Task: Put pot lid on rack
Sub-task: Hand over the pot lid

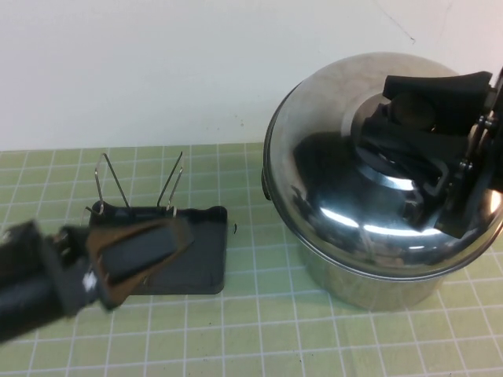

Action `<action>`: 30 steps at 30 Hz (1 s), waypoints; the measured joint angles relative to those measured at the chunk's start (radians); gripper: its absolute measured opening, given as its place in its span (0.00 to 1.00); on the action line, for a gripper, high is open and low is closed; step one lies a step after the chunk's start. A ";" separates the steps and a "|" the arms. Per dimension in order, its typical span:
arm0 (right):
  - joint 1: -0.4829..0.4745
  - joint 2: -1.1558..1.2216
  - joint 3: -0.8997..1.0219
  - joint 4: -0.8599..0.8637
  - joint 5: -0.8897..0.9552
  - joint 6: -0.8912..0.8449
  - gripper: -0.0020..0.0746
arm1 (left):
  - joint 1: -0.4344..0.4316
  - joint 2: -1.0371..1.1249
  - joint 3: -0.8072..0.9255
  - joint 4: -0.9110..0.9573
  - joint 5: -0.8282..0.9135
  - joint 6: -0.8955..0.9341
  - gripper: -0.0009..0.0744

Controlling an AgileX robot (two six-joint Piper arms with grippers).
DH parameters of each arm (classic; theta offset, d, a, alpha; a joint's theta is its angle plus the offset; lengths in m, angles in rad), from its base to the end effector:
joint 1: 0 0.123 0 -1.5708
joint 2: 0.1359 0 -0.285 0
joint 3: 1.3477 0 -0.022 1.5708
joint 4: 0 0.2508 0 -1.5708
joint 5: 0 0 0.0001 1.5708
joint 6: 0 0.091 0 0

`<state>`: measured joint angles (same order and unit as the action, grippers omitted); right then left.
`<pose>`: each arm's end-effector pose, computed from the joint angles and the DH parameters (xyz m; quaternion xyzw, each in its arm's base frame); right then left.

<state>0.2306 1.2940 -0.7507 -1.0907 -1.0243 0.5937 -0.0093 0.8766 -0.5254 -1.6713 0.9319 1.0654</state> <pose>0.2307 0.1250 0.3258 -0.4355 0.4977 0.2789 0.6964 0.1504 -0.0741 0.3135 0.0593 0.7317 -0.5135 0.4442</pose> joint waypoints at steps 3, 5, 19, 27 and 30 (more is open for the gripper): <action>0.000 0.000 0.000 0.004 -0.026 0.000 0.46 | 0.000 0.156 -0.093 -0.001 0.093 0.004 0.66; 0.000 0.000 0.000 0.017 -0.040 0.000 0.46 | -0.008 0.254 -0.148 -0.003 0.144 0.004 0.67; 0.000 0.000 0.000 0.104 -0.103 0.000 0.46 | -0.286 0.553 -0.489 -0.005 0.112 0.044 0.68; -0.002 0.000 0.000 0.130 -0.089 -0.008 0.46 | -0.328 0.589 -0.603 -0.008 0.058 0.044 0.49; -0.002 0.000 0.000 0.136 -0.083 -0.013 0.47 | -0.330 0.589 -0.619 -0.020 0.084 0.033 0.26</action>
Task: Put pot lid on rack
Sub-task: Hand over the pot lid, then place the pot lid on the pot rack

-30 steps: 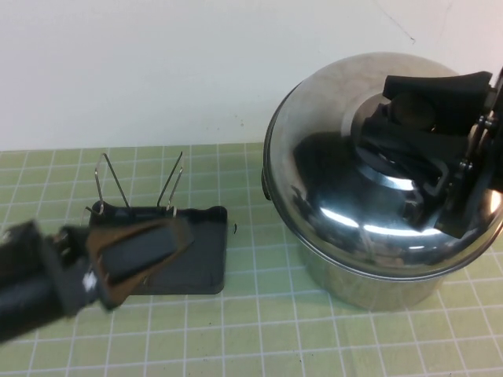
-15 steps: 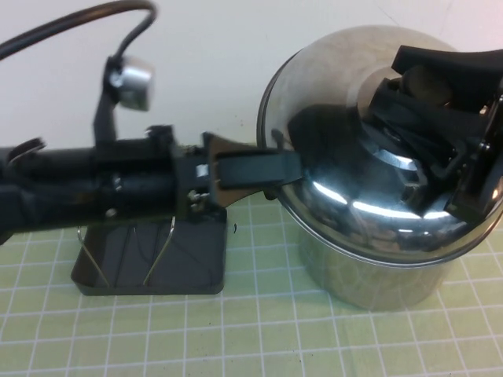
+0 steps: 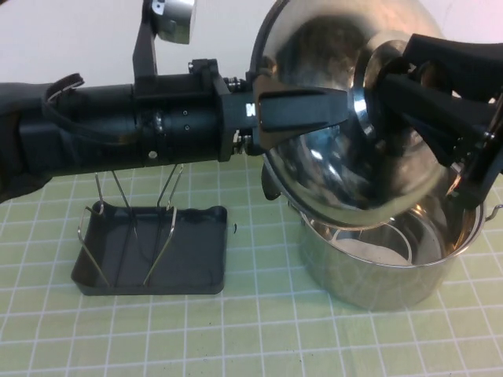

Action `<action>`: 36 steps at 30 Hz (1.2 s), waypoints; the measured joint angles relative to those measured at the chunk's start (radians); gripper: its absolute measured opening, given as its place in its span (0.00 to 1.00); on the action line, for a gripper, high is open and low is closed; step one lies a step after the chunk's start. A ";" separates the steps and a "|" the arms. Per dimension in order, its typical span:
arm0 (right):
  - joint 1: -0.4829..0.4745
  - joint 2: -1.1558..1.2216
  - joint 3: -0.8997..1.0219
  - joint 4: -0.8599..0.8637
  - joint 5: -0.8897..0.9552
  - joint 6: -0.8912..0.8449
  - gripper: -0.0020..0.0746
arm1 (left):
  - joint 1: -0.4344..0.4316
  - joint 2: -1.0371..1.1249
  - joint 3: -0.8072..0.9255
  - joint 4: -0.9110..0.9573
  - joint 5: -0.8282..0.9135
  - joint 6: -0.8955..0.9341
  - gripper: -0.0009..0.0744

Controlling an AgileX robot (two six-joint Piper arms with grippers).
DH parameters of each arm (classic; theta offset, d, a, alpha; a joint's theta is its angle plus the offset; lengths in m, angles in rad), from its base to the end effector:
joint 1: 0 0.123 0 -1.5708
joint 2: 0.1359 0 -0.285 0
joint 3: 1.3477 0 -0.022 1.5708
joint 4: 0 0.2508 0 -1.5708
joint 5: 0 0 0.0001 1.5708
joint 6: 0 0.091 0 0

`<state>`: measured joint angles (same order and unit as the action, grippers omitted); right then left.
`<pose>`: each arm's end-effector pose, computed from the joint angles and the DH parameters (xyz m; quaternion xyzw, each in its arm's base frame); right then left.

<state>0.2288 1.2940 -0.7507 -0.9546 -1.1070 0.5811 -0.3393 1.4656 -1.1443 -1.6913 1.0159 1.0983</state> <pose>0.2305 0.1218 0.3387 -0.3832 0.4687 0.3119 0.7323 0.2635 -0.1745 0.3690 0.2146 0.6822 -0.6025 0.3543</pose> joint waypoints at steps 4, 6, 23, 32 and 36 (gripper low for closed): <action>-0.002 0.000 0.000 -0.004 0.019 0.002 0.49 | 0.000 0.001 -0.003 0.005 0.002 -0.004 0.23; -0.002 0.000 0.000 -0.017 0.017 0.002 0.56 | 0.000 0.002 -0.002 0.015 -0.014 -0.003 0.14; 0.002 -0.042 0.000 -0.030 -0.005 0.002 0.64 | 0.193 -0.264 -0.002 0.242 -0.145 0.034 0.12; 0.002 -0.043 0.000 -0.030 0.042 0.000 0.64 | 0.199 -0.264 0.024 0.592 -0.205 -0.166 0.12; 0.002 -0.043 0.000 -0.030 0.046 0.000 0.64 | 0.199 -0.208 0.030 0.660 -0.207 -0.168 0.12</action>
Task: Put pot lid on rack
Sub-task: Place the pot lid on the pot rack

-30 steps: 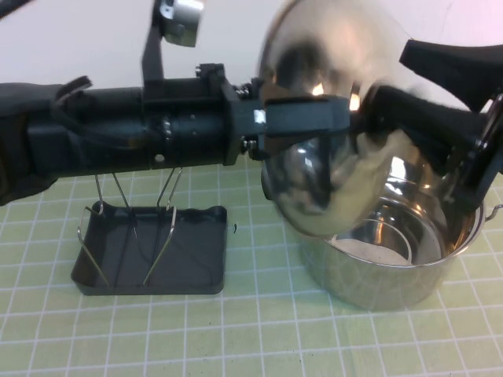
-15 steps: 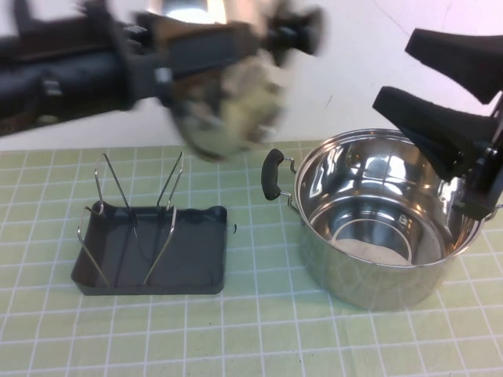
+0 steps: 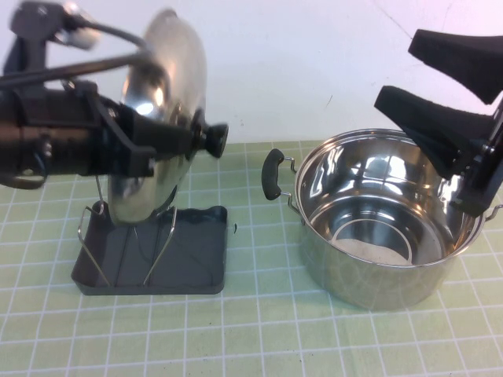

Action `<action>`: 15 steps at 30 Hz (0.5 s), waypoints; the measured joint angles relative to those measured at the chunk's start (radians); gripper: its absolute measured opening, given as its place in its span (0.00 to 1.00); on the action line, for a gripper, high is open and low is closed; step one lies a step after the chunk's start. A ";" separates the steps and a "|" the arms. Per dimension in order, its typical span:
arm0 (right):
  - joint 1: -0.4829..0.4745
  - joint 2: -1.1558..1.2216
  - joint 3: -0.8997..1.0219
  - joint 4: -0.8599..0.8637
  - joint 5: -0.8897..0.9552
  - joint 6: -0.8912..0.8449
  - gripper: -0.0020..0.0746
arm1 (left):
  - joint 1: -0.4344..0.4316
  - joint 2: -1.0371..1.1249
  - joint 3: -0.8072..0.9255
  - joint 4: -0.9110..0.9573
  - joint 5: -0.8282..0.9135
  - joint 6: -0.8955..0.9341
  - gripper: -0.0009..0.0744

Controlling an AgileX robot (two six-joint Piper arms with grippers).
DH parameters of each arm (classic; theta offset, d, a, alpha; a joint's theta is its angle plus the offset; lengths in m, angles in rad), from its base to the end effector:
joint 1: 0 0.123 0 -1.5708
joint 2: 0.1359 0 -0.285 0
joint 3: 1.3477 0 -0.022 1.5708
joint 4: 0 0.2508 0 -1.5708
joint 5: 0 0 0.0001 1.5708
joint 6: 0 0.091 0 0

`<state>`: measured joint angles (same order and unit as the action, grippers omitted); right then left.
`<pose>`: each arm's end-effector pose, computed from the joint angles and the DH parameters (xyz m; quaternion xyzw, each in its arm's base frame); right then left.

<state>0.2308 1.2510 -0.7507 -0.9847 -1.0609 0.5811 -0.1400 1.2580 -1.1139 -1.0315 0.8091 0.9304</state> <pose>0.2232 0.1204 0.3450 -0.3965 0.4687 0.2906 0.7339 0.2517 -0.0926 0.3739 0.2476 0.8024 -0.3020 0.4513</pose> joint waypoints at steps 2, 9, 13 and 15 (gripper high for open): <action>0.000 0.000 0.000 0.000 0.002 0.000 0.64 | 0.000 0.026 0.003 0.022 -0.011 0.000 0.12; 0.000 0.000 0.000 0.000 0.034 0.000 0.64 | 0.000 0.111 0.005 0.071 -0.056 -0.002 0.12; 0.000 0.000 0.000 0.000 0.043 -0.001 0.64 | 0.000 0.143 0.005 0.117 -0.058 -0.020 0.12; 0.000 0.000 0.000 0.000 0.056 -0.001 0.64 | 0.000 0.150 0.005 0.139 -0.058 -0.027 0.12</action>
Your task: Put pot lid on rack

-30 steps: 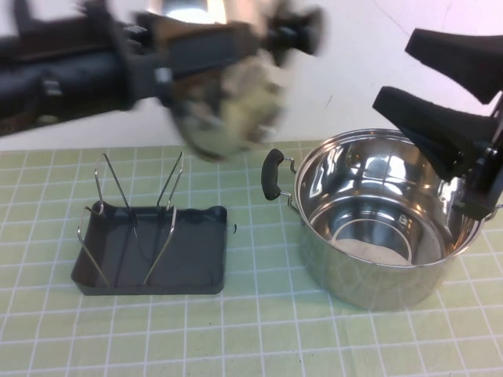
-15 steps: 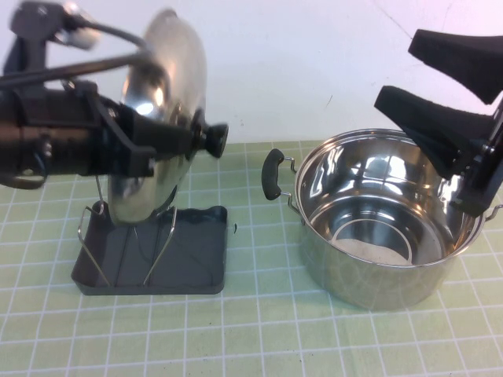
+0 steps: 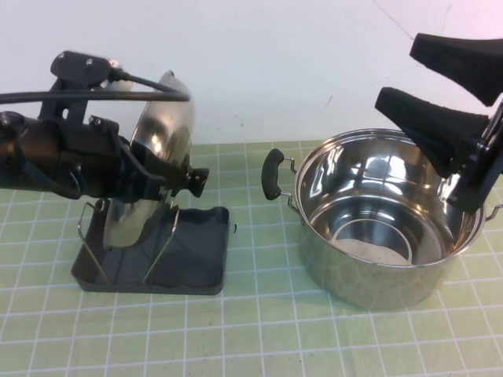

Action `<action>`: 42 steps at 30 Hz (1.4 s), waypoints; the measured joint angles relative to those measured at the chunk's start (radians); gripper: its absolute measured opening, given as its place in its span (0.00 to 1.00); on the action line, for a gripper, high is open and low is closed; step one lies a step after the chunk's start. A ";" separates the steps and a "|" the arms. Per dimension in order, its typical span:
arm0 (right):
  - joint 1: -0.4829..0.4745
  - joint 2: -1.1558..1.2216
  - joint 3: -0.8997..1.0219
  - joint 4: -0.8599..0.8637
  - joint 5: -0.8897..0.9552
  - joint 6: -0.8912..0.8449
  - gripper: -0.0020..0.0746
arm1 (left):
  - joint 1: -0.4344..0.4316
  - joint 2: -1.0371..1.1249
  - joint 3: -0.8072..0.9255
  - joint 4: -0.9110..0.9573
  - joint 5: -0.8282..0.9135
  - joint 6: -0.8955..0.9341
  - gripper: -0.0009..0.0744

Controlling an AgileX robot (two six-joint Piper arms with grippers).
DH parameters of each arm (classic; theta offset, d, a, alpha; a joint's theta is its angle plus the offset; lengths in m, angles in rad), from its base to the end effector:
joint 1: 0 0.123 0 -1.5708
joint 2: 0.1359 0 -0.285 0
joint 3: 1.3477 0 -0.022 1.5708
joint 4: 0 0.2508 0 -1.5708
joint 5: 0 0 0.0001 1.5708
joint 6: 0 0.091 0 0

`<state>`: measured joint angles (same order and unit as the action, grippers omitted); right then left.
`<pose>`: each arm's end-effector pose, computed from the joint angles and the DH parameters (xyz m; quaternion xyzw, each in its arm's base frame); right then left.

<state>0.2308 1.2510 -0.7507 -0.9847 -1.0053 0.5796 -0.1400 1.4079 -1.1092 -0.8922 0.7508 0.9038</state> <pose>0.2270 0.1190 0.3419 -0.3923 0.4897 0.2735 0.7290 0.2893 -0.0896 0.3247 0.2446 0.8522 -0.2476 0.3907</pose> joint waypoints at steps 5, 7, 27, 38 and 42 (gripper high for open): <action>0.000 0.000 0.000 0.000 0.040 0.000 0.64 | 0.000 0.004 0.000 0.044 0.000 -0.001 0.12; 0.000 0.000 0.000 0.000 0.047 0.000 0.64 | 0.000 0.004 0.000 0.054 0.000 -0.001 0.13; 0.000 -0.275 0.000 -0.100 0.294 0.092 0.24 | 0.000 -0.282 0.000 0.374 0.010 -0.219 0.08; 0.000 -0.704 0.004 -0.737 0.480 0.766 0.03 | 0.000 -0.677 0.179 0.646 -0.020 -0.495 0.01; 0.000 -0.804 0.042 -0.766 0.482 0.848 0.03 | 0.000 -0.838 0.355 0.648 -0.057 -0.540 0.01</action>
<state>0.2308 0.4472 -0.7089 -1.7502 -0.5236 1.4280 -0.1400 0.5697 -0.7540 -0.2442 0.6942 0.3640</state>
